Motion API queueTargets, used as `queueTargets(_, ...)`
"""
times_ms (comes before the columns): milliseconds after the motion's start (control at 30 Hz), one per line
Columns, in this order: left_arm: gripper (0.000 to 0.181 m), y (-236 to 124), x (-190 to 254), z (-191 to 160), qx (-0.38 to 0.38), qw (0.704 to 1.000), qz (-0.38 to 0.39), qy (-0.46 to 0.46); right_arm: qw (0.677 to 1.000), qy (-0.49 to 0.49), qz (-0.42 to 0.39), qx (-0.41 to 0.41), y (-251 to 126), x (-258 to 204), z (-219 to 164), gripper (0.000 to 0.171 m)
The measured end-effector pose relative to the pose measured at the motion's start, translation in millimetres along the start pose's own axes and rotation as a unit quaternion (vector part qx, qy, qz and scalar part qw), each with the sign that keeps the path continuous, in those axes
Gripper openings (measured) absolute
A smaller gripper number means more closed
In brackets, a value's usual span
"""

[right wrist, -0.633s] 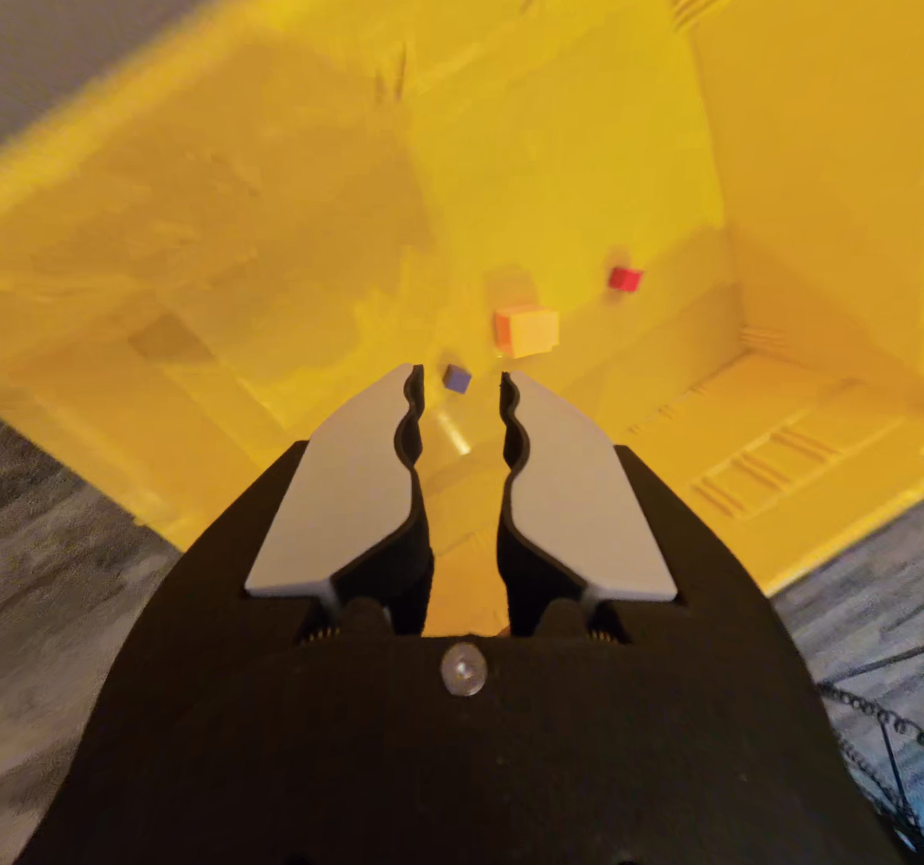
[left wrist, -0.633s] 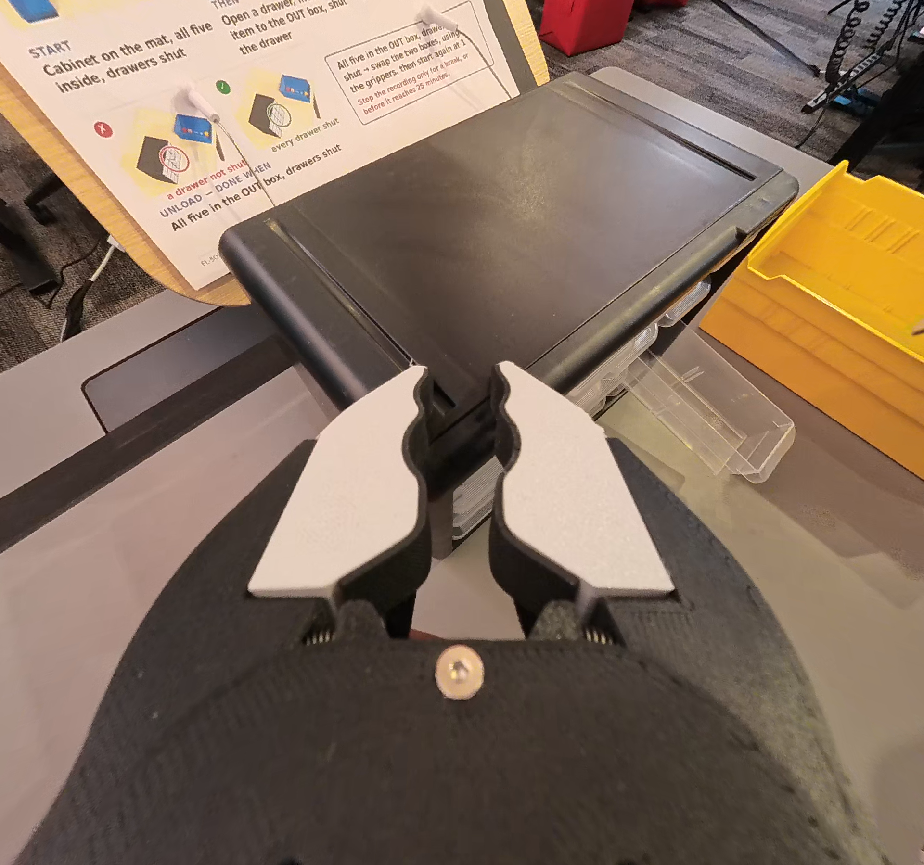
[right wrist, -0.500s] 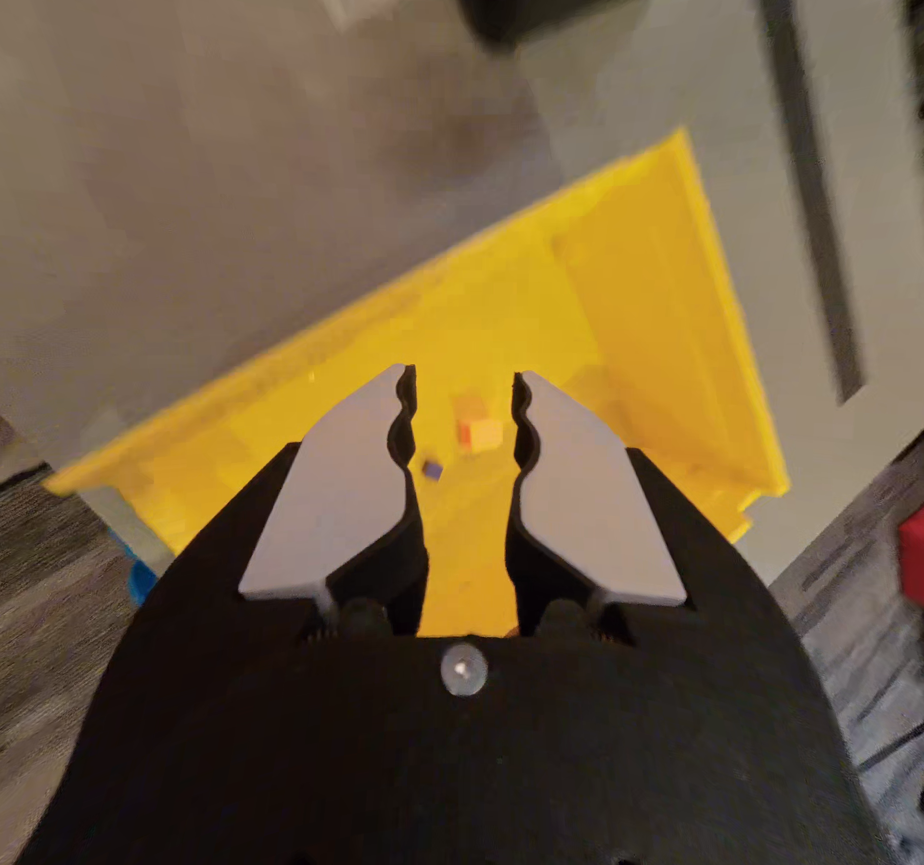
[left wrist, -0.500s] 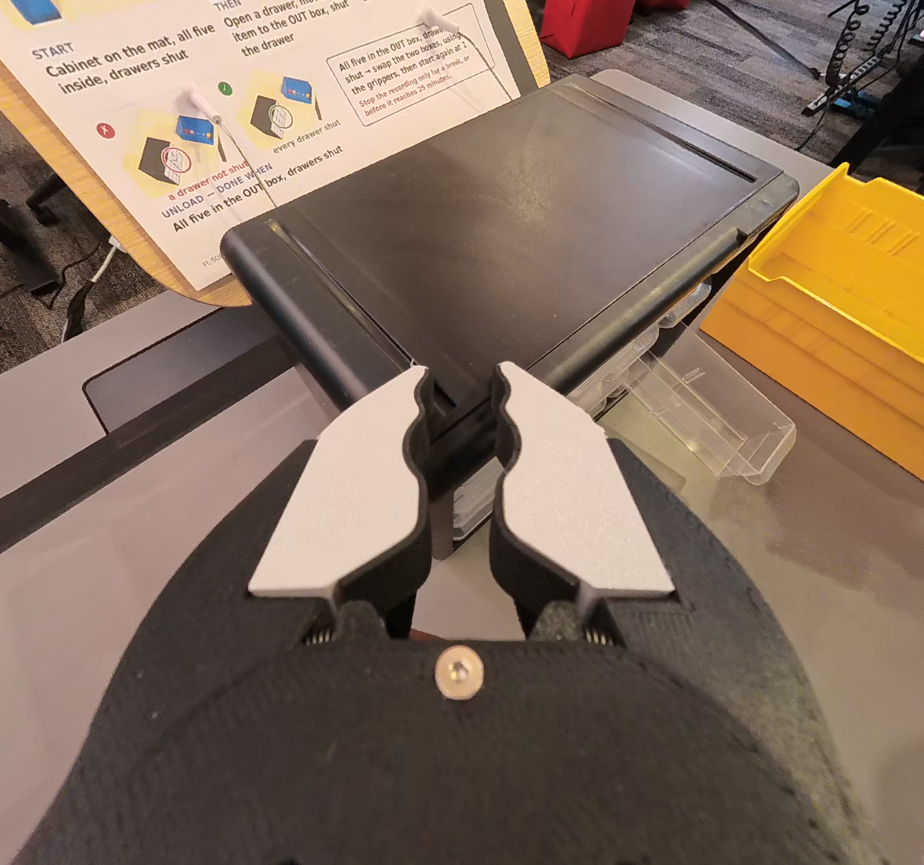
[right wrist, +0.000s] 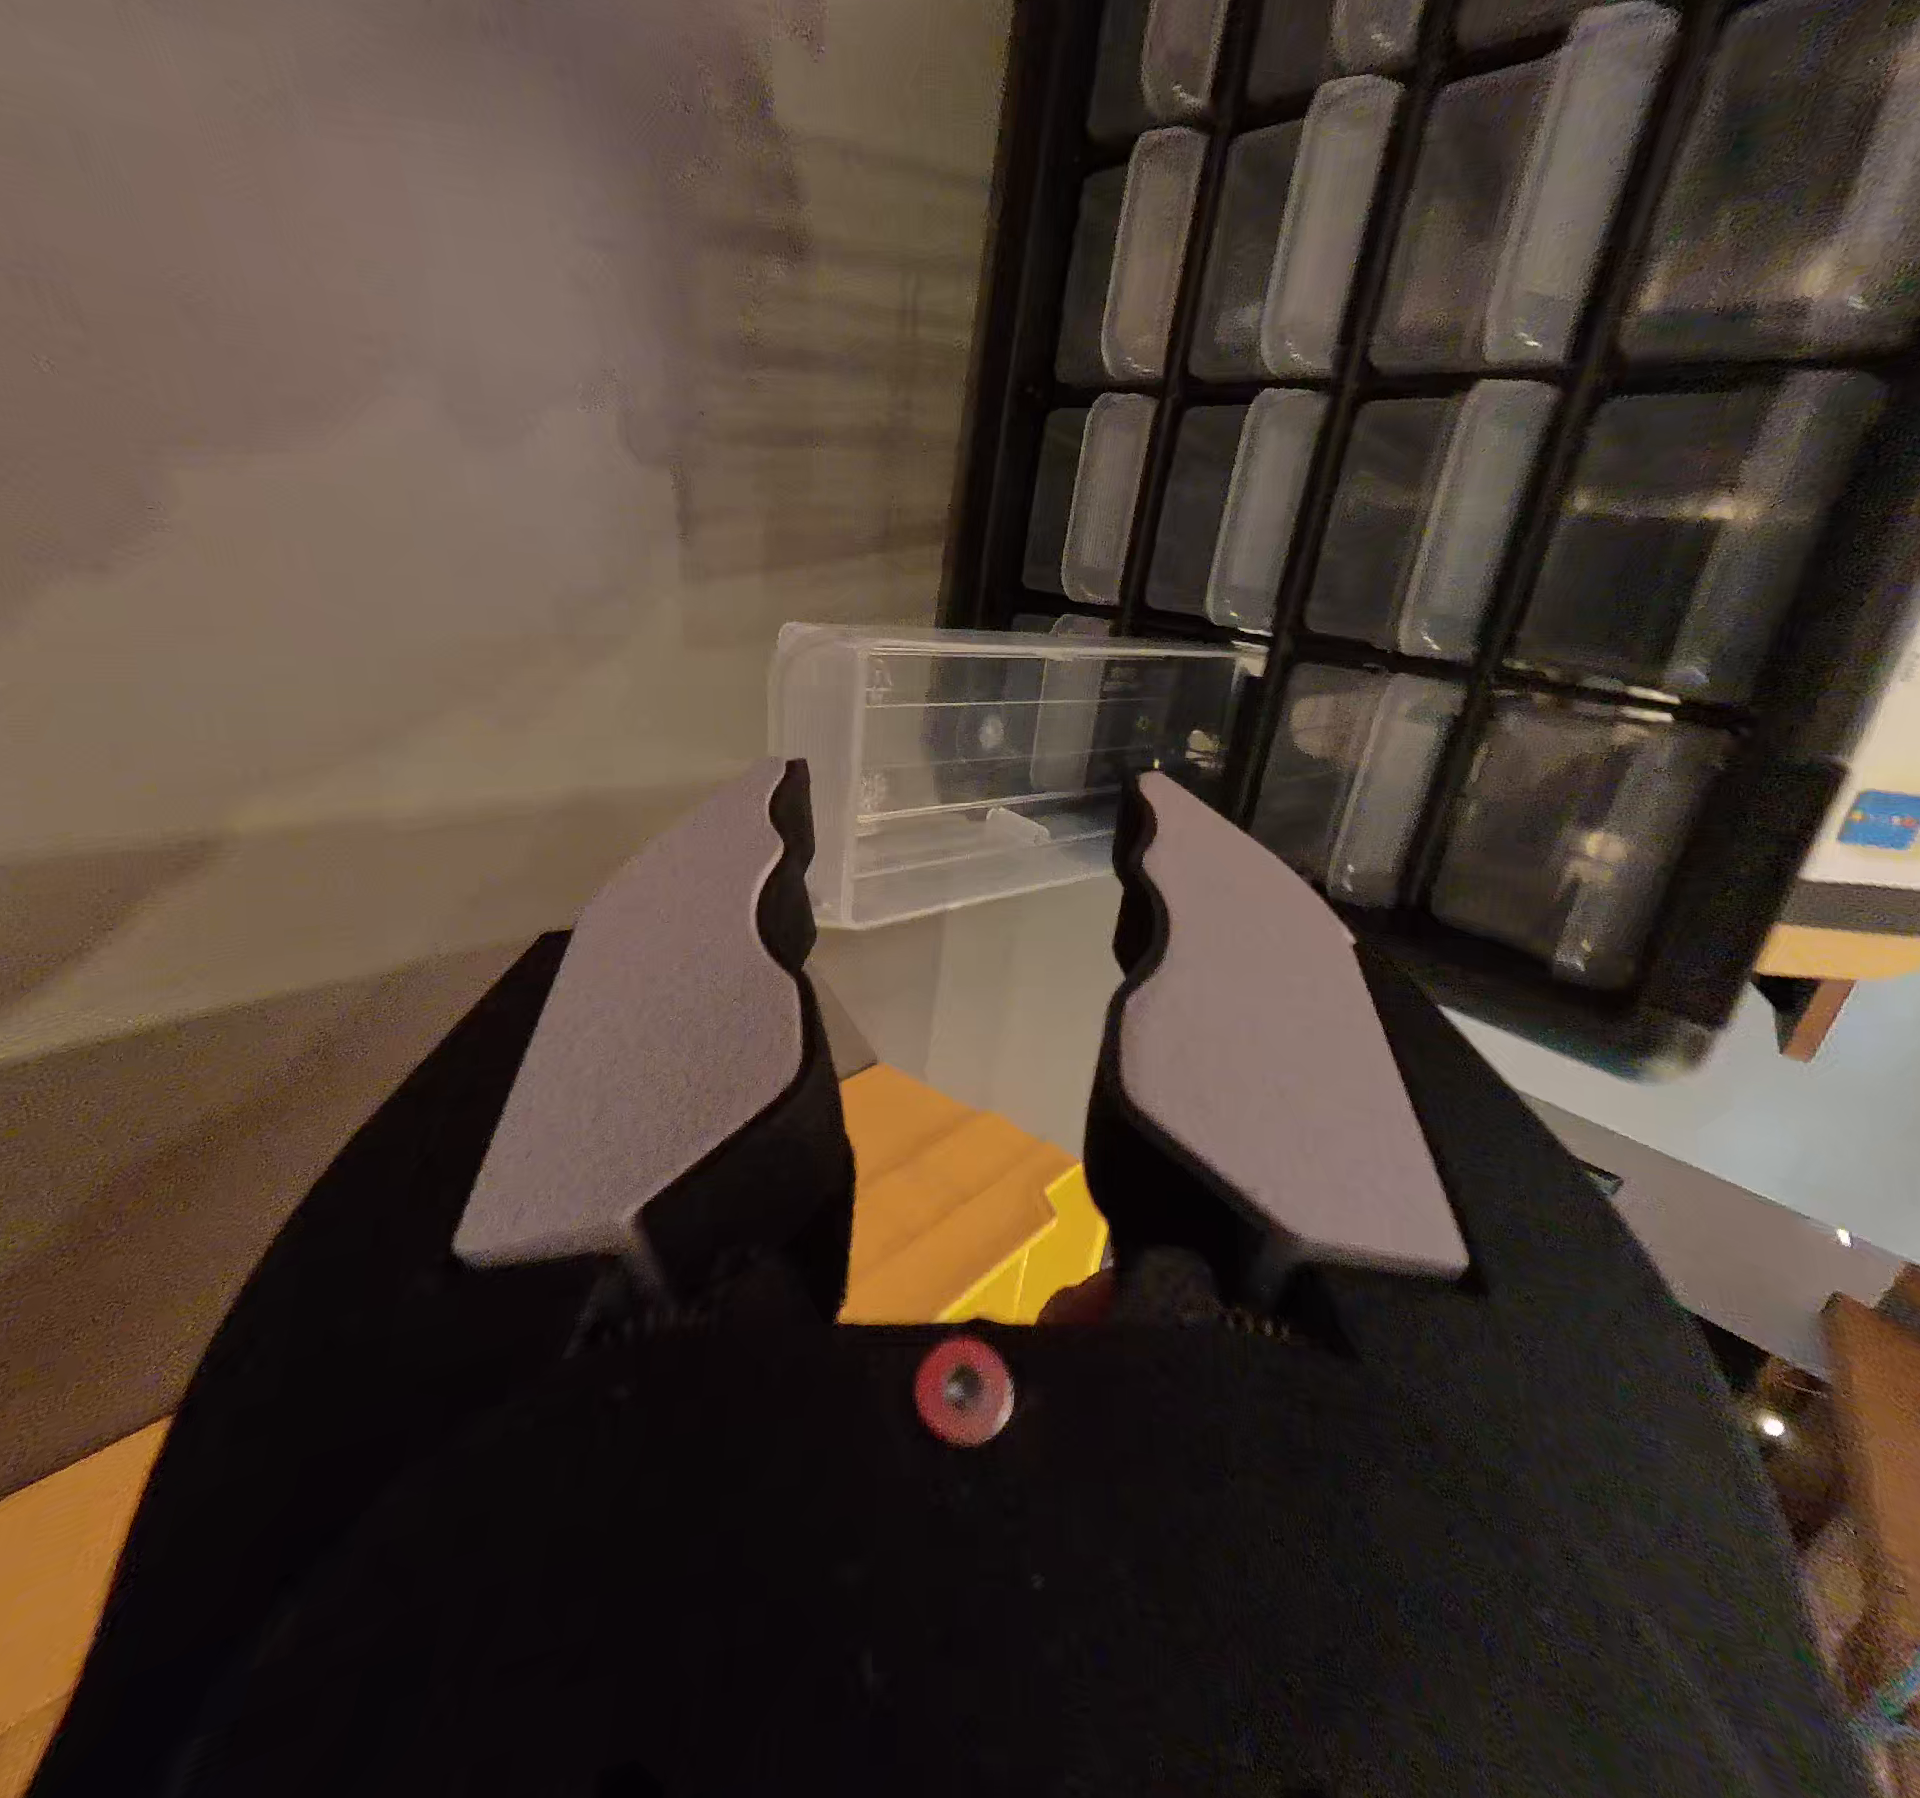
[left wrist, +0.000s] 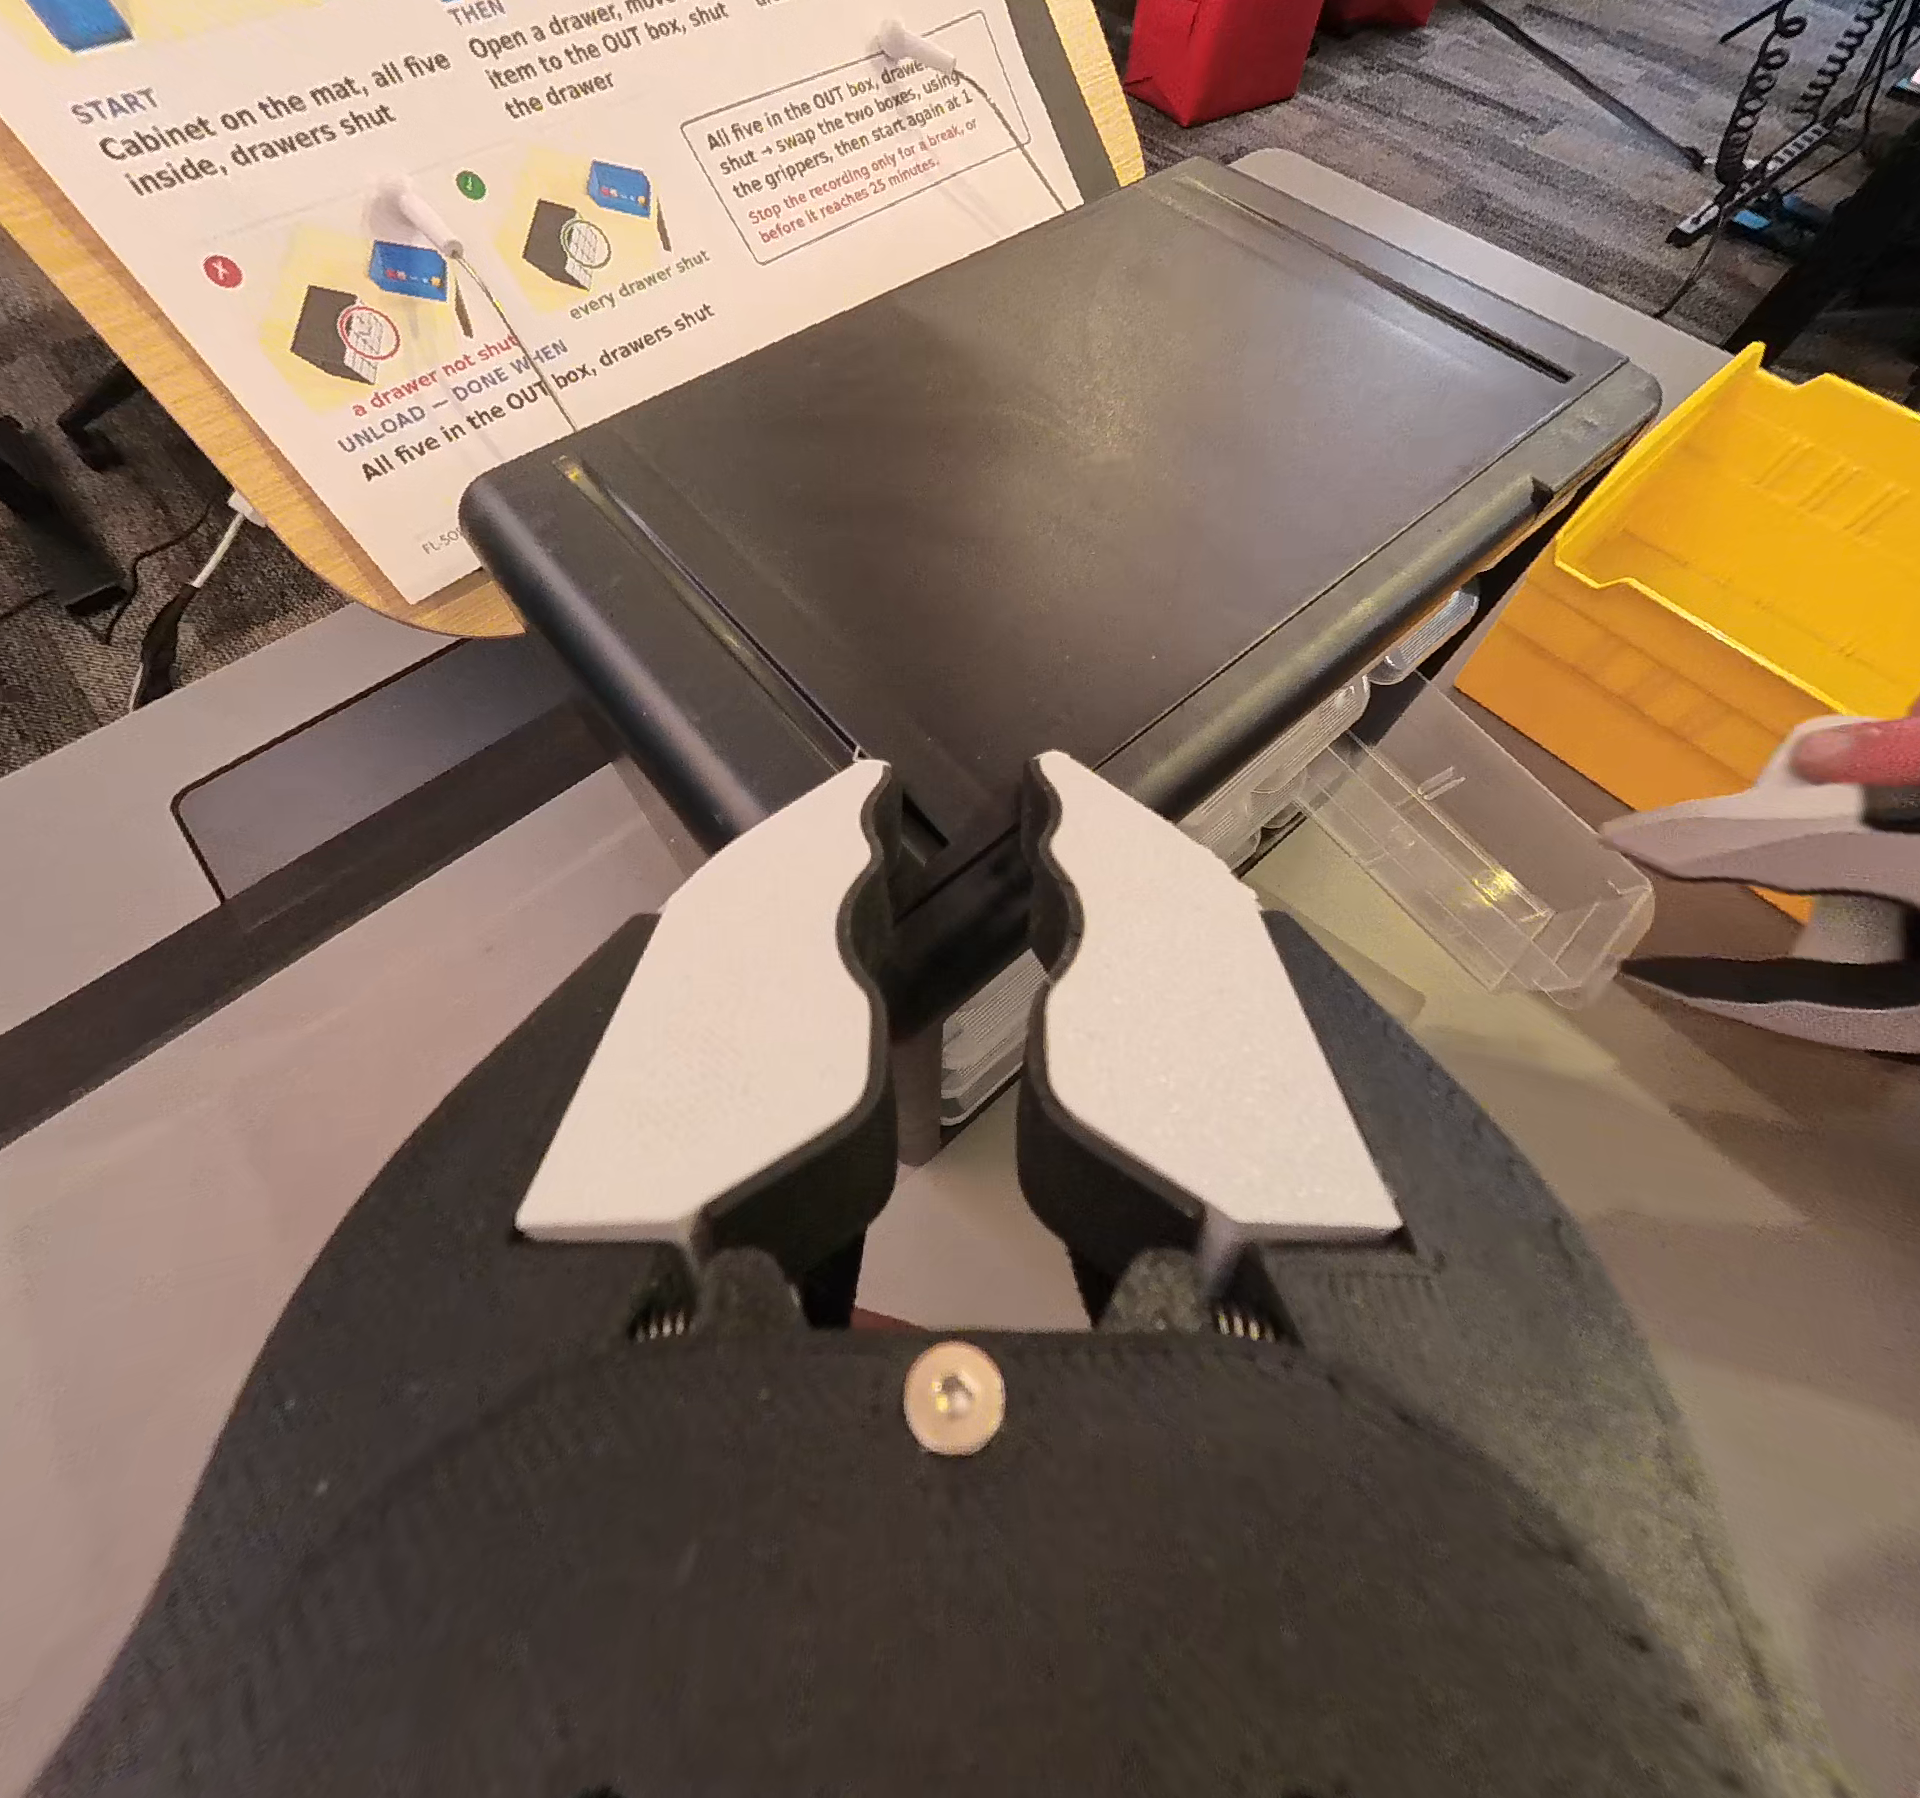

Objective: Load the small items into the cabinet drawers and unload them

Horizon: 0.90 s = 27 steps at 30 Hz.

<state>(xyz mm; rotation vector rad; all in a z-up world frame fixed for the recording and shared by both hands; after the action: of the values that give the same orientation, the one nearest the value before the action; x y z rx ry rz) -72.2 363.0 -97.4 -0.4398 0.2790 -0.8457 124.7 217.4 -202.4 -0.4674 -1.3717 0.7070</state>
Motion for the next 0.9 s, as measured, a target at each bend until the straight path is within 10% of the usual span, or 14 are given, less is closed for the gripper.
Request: queueTargets(900,0.019,0.2,-2.2,-0.4,0.007,1.0,-0.006,-0.001,0.998,-0.057,-0.036,-0.008,17.5,22.8,2.4,0.045)
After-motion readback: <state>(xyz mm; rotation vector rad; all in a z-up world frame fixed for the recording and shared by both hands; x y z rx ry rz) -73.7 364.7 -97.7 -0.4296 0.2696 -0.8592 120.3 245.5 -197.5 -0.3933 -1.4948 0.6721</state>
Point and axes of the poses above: each gripper's, where its closed fingertips meet, y out along the fingers, z out of its top, x = y × z across the jaws, the point moved 4 cm from there along -y, back along the fingers, and after that the axes turned 6 degrees about y, right-handed, at the moved point
